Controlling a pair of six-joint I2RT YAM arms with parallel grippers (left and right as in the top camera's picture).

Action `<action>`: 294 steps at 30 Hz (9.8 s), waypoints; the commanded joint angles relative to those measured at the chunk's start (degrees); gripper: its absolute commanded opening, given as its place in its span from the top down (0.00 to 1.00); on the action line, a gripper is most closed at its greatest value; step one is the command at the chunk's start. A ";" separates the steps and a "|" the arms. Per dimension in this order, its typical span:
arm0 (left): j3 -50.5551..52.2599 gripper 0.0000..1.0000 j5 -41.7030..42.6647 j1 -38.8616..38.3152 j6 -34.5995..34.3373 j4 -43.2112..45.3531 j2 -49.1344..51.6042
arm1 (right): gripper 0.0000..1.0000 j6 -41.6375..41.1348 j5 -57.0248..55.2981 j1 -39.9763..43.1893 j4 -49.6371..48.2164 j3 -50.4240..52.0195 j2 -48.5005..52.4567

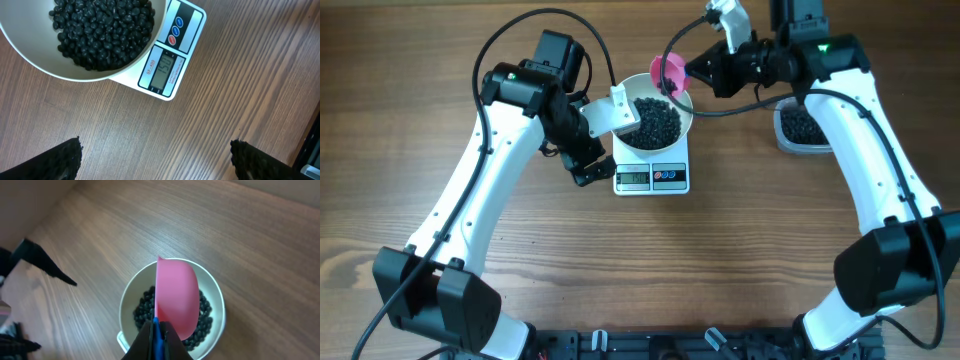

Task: Scoop item into bowl and weigh 150g on scale
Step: 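Carry the pink scoop right from the bowl to the bean tub, then lower the pink scoop into the beans in the plastic tub, then open the right gripper to release the scoop in the tub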

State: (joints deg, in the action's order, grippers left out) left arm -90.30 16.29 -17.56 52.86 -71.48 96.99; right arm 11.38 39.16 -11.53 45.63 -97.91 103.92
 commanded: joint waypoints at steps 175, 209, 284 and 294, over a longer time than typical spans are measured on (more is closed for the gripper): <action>0.37 0.00 0.11 0.09 0.74 0.15 0.74 | 0.54 -37.03 -3.06 39.56 -5.66 21.16 -1.92; 0.37 0.00 0.13 0.09 0.74 0.15 0.74 | 0.00 -19.02 -11.30 20.37 -16.09 21.16 -1.92; 0.37 0.00 0.11 0.09 0.74 0.15 0.74 | 0.00 -19.04 -11.30 20.37 -16.11 21.16 -1.92; 0.37 0.00 0.13 0.09 0.74 0.15 0.74 | 0.00 -18.51 -11.30 20.37 -18.05 21.16 -1.92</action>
State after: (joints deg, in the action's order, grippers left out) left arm -90.26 16.32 -17.56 52.86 -71.33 96.99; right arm -8.69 28.23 8.82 29.08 -76.42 101.84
